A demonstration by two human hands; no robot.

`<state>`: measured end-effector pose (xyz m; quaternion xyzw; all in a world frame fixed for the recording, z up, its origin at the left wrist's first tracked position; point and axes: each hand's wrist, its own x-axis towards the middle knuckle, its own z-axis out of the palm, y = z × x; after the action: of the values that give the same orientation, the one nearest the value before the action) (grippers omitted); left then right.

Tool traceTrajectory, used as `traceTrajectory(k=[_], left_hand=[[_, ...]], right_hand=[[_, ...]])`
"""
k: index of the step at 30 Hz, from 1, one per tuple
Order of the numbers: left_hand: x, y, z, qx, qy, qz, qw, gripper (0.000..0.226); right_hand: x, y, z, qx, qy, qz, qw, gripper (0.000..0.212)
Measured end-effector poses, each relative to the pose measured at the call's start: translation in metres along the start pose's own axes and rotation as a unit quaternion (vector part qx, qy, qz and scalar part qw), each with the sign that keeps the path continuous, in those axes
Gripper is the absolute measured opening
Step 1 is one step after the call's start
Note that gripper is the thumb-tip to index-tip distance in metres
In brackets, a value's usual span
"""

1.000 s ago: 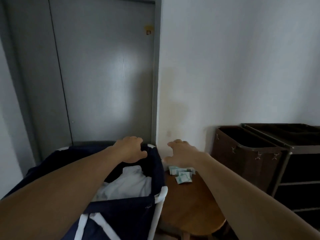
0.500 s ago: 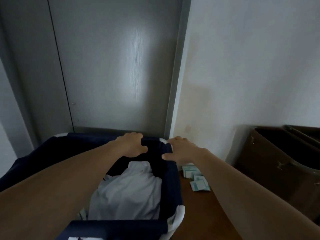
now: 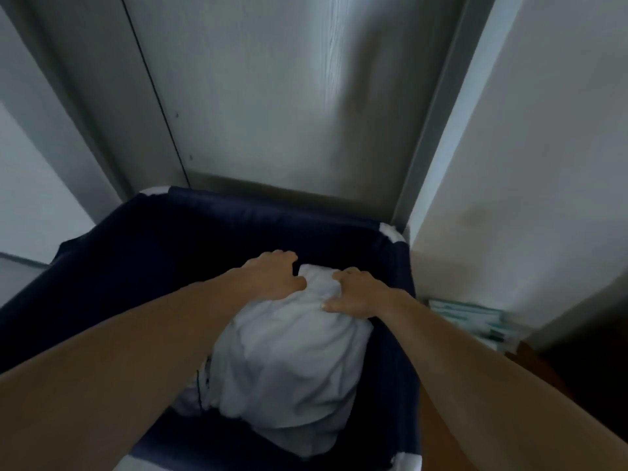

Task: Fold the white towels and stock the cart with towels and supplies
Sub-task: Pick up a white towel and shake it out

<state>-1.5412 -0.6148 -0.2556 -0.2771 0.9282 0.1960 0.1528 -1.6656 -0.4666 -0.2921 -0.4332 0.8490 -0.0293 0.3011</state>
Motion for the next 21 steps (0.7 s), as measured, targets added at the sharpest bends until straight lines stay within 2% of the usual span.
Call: traceTrajectory(k=[4, 7, 12, 14, 18, 21], left_hand=[[0.06, -0.018, 0.035, -0.013, -0.037, -0.066, 0.997, 0.073], [0.095, -0.034, 0.07, -0.013, -0.064, -0.091, 0.994, 0.068], [0.144, -0.06, 0.131, -0.022, -0.101, -0.133, 0.986, 0.074], [0.159, -0.066, 0.15, -0.025, -0.107, -0.137, 0.984, 0.075], [0.176, -0.075, 0.18, -0.035, -0.1, -0.12, 0.987, 0.074], [0.175, -0.089, 0.197, -0.049, -0.102, -0.123, 0.986, 0.075]], right_hand=[[0.079, 0.029, 0.023, -0.022, -0.081, -0.019, 0.996, 0.096], [0.128, 0.05, 0.045, -0.028, -0.108, -0.025, 0.993, 0.102], [0.187, 0.076, 0.097, -0.047, -0.134, -0.049, 0.989, 0.115], [0.207, 0.08, 0.113, -0.047, -0.14, -0.053, 0.988, 0.125], [0.238, 0.078, 0.141, -0.126, -0.179, -0.069, 0.973, 0.143], [0.246, 0.076, 0.175, -0.134, -0.199, -0.063, 0.969, 0.136]])
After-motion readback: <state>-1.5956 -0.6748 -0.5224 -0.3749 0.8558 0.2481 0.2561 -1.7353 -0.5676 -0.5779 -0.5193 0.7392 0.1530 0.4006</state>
